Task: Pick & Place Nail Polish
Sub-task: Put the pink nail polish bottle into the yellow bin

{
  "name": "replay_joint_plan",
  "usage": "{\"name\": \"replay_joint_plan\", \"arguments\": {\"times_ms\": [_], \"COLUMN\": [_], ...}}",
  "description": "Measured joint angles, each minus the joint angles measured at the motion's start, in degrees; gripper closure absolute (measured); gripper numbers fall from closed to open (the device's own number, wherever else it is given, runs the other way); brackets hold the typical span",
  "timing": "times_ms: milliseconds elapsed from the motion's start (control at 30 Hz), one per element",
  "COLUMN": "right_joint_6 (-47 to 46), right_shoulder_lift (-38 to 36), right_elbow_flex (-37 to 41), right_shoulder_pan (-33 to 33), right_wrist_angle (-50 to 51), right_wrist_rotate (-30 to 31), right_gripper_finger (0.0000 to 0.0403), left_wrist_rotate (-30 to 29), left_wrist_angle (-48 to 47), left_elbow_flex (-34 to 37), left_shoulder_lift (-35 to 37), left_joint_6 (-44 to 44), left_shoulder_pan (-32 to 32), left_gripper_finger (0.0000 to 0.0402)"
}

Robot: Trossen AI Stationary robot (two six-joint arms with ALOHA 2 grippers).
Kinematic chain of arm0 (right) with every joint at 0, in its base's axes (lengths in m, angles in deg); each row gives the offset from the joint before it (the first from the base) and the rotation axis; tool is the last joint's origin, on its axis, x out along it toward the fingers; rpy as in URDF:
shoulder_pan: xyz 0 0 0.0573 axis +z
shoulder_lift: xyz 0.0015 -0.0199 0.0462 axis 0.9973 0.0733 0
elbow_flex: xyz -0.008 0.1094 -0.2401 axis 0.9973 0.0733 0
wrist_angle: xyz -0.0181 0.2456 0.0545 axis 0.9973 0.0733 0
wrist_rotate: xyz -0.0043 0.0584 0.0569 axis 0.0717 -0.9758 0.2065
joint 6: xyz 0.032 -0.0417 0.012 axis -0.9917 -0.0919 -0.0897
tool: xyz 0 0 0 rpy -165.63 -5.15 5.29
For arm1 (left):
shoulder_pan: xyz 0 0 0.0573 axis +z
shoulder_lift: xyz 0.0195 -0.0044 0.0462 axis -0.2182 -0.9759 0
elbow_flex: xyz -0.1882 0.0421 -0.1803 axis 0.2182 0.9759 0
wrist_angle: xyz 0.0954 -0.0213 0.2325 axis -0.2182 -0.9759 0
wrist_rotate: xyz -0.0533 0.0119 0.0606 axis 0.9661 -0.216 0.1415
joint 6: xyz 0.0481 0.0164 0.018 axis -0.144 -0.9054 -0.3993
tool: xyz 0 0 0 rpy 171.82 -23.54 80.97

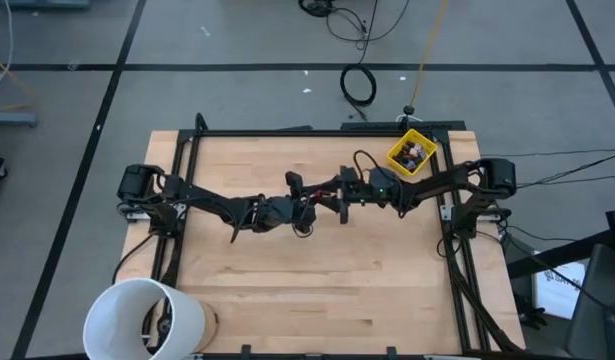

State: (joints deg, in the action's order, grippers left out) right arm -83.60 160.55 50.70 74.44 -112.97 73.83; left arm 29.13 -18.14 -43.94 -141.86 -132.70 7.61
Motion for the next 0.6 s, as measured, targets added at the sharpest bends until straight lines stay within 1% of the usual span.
{"name": "replay_joint_plan", "arguments": {"times_ms": [233,333,467,600], "right_joint_6": [-0.01,-0.03,-0.05,-0.17], "right_shoulder_lift": [1.31,1.33,1.31,1.31], "right_elbow_flex": [-1.79,-2.08,-2.08,-2.1], "right_shoulder_pan": [0.0,-0.02,-0.04,-0.07], "right_wrist_angle": [0.08,0.4,0.97,1.53], "right_wrist_rotate": [-1.12,-1.34,-1.26,-1.1], "right_gripper_finger": [0.0207,0.0214,0.0248,0.0302], "left_wrist_rotate": [0.08,0.14,0.27,0.51], "left_wrist_angle": [0.09,0.04,-0.04,-0.31], "left_elbow_flex": [0.0,0.0,0.0,0.0], "left_shoulder_lift": [0.0,0.02,0.02,0.02], "left_joint_6": [0.17,0.17,0.24,0.26], "left_shoulder_pan": [-0.09,-0.07,-0.09,-0.15], "left_gripper_finger": [0.0307,0.0307,0.0307,0.0307]}}
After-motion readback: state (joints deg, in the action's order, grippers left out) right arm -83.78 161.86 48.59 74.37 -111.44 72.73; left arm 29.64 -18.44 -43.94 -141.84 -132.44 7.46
